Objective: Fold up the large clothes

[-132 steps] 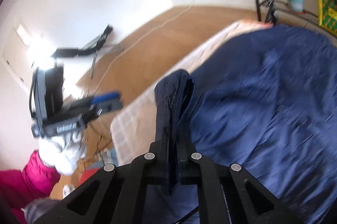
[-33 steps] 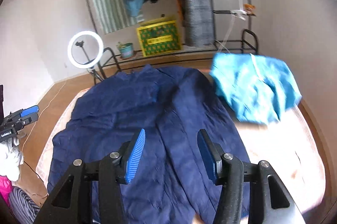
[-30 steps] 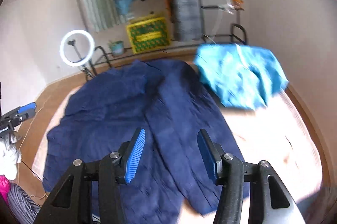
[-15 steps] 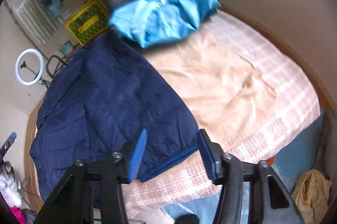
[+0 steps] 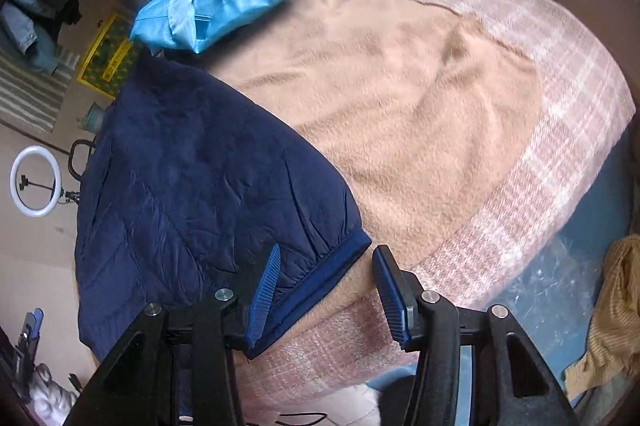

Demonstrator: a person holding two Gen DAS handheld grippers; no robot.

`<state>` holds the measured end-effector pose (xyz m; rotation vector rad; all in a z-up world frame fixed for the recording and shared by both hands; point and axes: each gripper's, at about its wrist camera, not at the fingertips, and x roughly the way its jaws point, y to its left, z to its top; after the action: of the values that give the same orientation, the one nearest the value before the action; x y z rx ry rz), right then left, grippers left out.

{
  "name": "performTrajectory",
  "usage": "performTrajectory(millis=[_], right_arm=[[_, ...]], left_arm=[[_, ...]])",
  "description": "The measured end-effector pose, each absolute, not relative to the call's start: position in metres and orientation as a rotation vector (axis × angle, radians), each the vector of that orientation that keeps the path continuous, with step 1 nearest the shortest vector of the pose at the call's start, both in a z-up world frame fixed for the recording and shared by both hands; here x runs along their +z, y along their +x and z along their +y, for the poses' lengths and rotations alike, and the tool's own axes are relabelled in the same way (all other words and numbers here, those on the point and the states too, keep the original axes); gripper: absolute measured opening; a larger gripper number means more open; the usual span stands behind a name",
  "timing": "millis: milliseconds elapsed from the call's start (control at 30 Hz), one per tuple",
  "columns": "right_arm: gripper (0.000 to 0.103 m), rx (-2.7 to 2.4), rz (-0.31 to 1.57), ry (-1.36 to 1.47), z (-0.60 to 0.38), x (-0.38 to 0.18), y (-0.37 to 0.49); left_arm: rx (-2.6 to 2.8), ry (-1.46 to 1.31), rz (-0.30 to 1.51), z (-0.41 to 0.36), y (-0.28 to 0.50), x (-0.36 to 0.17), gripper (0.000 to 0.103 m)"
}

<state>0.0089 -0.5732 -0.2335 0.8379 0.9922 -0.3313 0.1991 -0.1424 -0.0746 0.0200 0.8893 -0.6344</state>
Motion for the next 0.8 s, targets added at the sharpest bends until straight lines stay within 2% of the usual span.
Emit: performTrajectory(millis=[133, 233, 300, 367, 533, 800], right_arm=[[0.047, -0.359, 0.989, 0.791, -0.568, -0.234, 0.015], [0.035, -0.374, 0.991, 0.745, -0.566, -0.233, 0.019], [0.019, -0.370, 0.985, 0.722, -0.565, -0.232, 0.020], [0.012, -0.363, 0.974, 0.703, -0.564, -0.230, 0.020], [0.009, -0.358, 0.897, 0.617, -0.554, -0.203, 0.018], [0.008, -0.157, 0.708, 0.482, -0.497, -0.121, 0.036]], left_arm=[[-0.642, 0.026, 0.889, -0.145, 0.200, -0.076, 0.064], [-0.638, 0.033, 0.895, -0.145, 0.202, -0.079, 0.064], [-0.632, 0.031, 0.900, -0.144, 0.204, -0.082, 0.064], [-0.629, 0.027, 0.900, -0.142, 0.206, -0.083, 0.064], [-0.620, 0.018, 0.902, -0.137, 0.211, -0.084, 0.064], [-0.594, -0.019, 0.894, -0.124, 0.223, -0.083, 0.064]])
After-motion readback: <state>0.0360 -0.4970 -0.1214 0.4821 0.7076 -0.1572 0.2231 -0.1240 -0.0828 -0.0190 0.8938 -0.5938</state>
